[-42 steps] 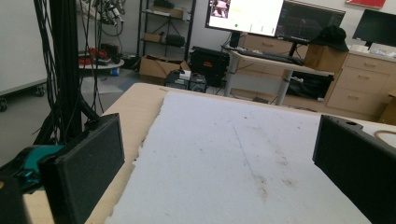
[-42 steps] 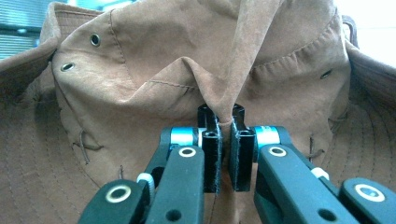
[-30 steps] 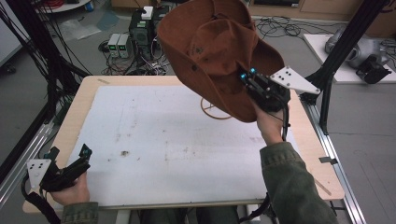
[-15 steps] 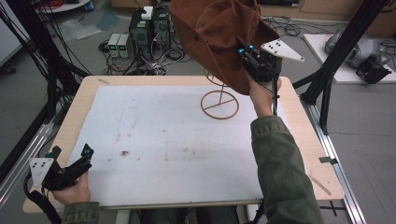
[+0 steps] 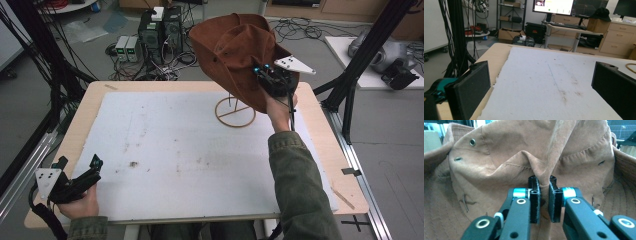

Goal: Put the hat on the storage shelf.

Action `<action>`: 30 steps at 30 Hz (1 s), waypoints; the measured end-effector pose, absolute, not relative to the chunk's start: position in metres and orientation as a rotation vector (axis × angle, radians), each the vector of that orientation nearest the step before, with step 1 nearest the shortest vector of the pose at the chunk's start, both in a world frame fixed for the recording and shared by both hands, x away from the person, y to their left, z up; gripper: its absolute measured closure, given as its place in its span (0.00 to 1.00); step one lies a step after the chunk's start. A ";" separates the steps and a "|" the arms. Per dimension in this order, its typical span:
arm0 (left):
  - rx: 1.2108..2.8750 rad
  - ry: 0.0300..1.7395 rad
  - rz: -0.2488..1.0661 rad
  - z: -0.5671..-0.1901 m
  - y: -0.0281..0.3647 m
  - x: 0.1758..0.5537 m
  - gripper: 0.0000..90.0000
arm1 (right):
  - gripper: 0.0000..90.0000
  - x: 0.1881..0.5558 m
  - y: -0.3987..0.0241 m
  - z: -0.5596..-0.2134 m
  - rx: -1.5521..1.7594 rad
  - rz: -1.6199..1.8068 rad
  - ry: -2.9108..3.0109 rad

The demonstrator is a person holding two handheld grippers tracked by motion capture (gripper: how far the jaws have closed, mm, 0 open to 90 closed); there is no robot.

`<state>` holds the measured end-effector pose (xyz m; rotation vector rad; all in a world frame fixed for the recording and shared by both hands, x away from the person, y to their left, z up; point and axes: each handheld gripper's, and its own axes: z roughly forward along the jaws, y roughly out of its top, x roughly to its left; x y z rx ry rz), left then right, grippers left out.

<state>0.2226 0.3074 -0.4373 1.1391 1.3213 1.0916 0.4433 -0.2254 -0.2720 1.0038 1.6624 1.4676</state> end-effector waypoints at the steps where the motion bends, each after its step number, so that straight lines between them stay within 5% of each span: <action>1: 1.140 1.321 1.094 -0.437 0.307 0.222 0.03 | 0.89 0.444 -0.225 -0.272 1.014 1.474 1.666; 7: 1.134 1.329 1.093 -0.438 0.310 0.222 0.03 | 0.81 0.446 -0.223 -0.274 1.017 1.460 1.689; 8: 1.134 1.330 1.092 -0.438 0.310 0.222 0.03 | 0.68 0.446 -0.222 -0.274 1.011 1.469 1.679; 10: 1.135 1.329 1.092 -0.438 0.310 0.222 0.03 | 0.63 0.447 -0.222 -0.274 1.014 1.475 1.679; 14: 1.133 1.328 1.095 -0.438 0.310 0.222 0.03 | 0.32 0.447 -0.221 -0.275 1.032 1.468 1.681; 18: 1.128 1.328 1.095 -0.437 0.310 0.222 0.03 | 0.21 0.447 -0.223 -0.274 1.044 1.464 1.662; 30: 1.132 1.326 1.096 -0.437 0.310 0.222 0.03 | 0.17 0.440 -0.230 -0.269 1.028 1.450 1.629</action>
